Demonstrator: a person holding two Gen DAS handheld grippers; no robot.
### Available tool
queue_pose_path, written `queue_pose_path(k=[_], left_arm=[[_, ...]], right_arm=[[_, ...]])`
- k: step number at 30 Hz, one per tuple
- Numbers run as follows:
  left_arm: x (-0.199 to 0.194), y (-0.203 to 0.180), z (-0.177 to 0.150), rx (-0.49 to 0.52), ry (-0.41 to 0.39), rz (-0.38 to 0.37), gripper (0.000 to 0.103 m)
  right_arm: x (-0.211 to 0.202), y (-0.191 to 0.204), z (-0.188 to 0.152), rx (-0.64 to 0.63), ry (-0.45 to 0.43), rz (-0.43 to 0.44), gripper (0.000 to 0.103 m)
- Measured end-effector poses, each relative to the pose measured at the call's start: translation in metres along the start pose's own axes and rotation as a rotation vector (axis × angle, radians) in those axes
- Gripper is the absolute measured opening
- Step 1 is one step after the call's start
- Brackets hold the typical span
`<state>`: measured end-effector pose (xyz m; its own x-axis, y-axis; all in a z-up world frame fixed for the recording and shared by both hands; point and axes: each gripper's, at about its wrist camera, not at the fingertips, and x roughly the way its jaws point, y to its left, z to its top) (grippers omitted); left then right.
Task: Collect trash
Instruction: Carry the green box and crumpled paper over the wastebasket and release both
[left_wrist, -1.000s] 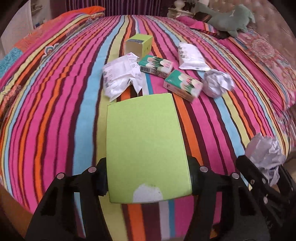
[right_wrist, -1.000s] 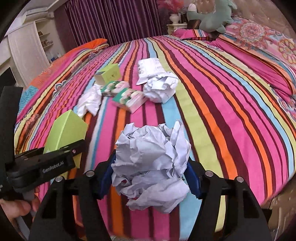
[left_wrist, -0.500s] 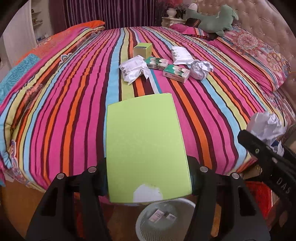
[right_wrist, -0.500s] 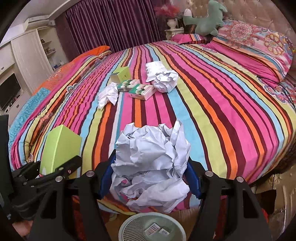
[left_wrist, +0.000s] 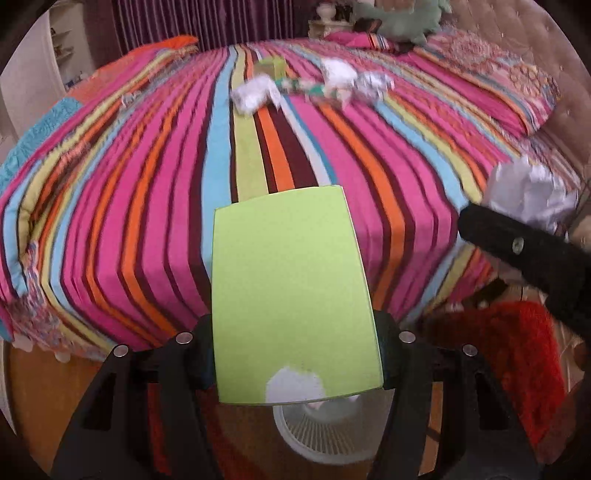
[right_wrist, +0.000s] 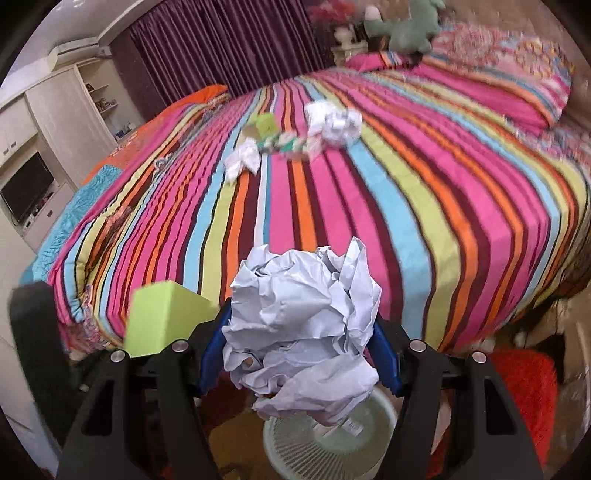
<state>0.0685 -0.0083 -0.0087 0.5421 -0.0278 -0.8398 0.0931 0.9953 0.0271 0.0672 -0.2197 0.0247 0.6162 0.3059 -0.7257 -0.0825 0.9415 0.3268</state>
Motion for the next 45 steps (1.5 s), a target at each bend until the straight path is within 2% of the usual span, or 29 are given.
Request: queue_pose_path(k=[4, 7, 17, 22, 26, 45], left_arm=[[0.027, -0.004, -0.028, 0.007, 0.105, -0.022, 0.059], [0.05, -0.003, -0.044, -0.007, 0.198, -0.044, 0.059], [0.107, 0.001, -0.072, -0.1, 0.46, -0.111, 0.059], [0.134, -0.009, -0.091, -0.078, 0.582, -0.106, 0.059], [0.154, -0.014, -0.099, -0.077, 0.659, -0.096, 0.059], [0.222, -0.008, -0.137, -0.173, 0.892, -0.127, 0.059]], right_arm=[[0.017, -0.003, -0.018, 0.042, 0.09, 0.017, 0.063], [0.039, -0.017, -0.035, 0.117, 0.196, 0.033, 0.063], [0.094, -0.069, -0.089, 0.397, 0.489, 0.052, 0.063], [0.113, -0.087, -0.109, 0.506, 0.596, 0.037, 0.063], [0.122, -0.096, -0.12, 0.571, 0.651, 0.015, 0.063], [0.183, -0.116, -0.171, 0.682, 0.87, -0.044, 0.063]])
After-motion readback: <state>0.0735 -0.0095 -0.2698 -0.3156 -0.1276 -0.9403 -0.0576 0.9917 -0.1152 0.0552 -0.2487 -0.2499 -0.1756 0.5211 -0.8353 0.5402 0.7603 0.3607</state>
